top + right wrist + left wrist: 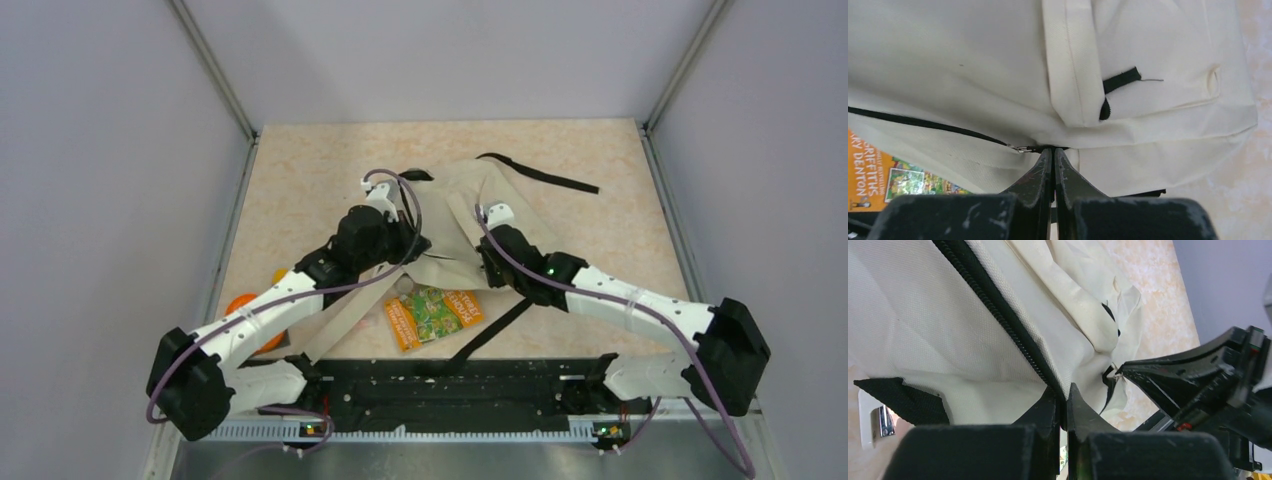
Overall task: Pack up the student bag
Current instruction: Unzip the student bag at the center of the board.
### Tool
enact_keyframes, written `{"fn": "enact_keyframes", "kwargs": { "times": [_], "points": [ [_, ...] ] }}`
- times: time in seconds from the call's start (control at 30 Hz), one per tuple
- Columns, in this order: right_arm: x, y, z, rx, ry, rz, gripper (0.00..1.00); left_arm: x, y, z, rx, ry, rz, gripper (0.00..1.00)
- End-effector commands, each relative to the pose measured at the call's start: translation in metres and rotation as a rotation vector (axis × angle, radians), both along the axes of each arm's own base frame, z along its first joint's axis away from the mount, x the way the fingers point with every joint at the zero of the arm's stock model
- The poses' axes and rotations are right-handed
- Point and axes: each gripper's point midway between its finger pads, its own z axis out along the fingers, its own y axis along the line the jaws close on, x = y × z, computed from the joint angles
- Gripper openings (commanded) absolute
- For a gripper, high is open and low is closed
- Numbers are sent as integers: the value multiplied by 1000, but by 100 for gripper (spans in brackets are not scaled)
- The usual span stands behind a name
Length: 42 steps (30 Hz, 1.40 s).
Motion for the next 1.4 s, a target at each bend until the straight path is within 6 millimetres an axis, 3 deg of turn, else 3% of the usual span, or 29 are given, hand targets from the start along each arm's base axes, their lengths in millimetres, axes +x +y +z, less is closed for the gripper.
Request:
{"fn": "enact_keyframes", "kwargs": {
  "times": [0.0,0.17,0.33,0.47,0.53,0.57,0.63,0.8,0.93,1.1,1.23,1.37],
  "points": [
    [4,-44,-27,-156,80,-110,0,8,14,37,-49,-108,37,0],
    [4,-56,-41,-186,120,-146,0,1,15,38,-72,-102,2,0],
    [6,-31,-19,-83,104,-57,3,-12,8,27,-71,-62,-79,0],
    [4,-7,24,45,50,64,64,-19,20,25,-43,-56,-51,55],
    [3,5,43,104,12,123,85,-21,31,28,-21,-77,-18,69],
    [2,11,51,131,-6,158,89,-23,37,28,-5,-81,0,72],
    [2,23,63,173,-29,211,91,-24,54,25,38,-81,42,79],
    [13,58,74,224,-32,294,90,-24,92,6,122,-19,128,83],
    [14,103,80,208,-57,368,90,-22,114,3,123,-15,195,84],
    [22,155,70,220,-44,416,89,-19,138,2,114,-27,293,85],
    [40,174,63,197,-55,402,86,-21,155,-2,153,-35,359,85],
    [57,179,49,136,-57,366,78,-26,162,-1,172,-53,374,85]
  ]
}}
